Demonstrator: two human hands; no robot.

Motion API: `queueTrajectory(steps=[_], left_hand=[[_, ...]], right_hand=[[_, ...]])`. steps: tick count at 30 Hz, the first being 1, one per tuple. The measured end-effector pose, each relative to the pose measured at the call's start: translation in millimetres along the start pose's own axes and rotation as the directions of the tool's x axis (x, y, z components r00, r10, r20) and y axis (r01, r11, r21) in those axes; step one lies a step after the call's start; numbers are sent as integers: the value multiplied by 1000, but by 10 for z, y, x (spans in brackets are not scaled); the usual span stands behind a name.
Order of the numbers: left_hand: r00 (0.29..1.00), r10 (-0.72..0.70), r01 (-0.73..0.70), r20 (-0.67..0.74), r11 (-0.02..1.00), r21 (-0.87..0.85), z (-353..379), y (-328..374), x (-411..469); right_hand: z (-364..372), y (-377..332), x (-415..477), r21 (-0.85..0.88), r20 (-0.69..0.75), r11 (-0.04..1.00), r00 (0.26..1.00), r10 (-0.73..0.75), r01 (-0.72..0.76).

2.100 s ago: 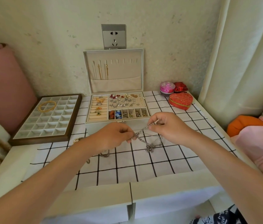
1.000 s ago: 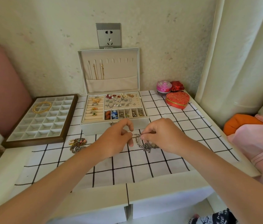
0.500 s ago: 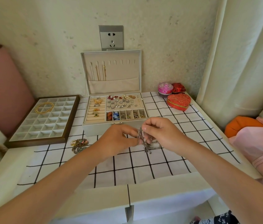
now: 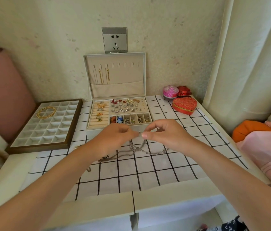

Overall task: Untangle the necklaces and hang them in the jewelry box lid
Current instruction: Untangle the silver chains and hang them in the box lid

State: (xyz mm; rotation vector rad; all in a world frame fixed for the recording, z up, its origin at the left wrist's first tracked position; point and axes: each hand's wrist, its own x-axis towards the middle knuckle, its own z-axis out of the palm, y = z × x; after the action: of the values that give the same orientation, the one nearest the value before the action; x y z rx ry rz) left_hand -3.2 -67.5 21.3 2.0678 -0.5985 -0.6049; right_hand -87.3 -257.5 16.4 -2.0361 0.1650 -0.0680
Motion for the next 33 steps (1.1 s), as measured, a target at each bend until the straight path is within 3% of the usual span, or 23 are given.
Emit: queueTrajectory(steps=[9,16,21,27,33], left_hand=[[999,26,-26,19,999,20,-102,81,-88],[992,3,34,123,954,-299,-3,90,-103],[990,-35,93,138,893,-440,0,86,-113],[994,16,-36,-109,981,-191,-44,88,-112],[988,48,-79,-150,975,-210,-65,43,-123]], right_hand=[[56,5,7,-65,22,994,995,94,-93],[104,74,21,-245,-110,967,993,45,-71],[115,128,12,-313,-33,949,999,-38,26],[91,192,28,-387,-93,922,994,-63,22],[112,235,53,-405,-173,914,982,-78,1]])
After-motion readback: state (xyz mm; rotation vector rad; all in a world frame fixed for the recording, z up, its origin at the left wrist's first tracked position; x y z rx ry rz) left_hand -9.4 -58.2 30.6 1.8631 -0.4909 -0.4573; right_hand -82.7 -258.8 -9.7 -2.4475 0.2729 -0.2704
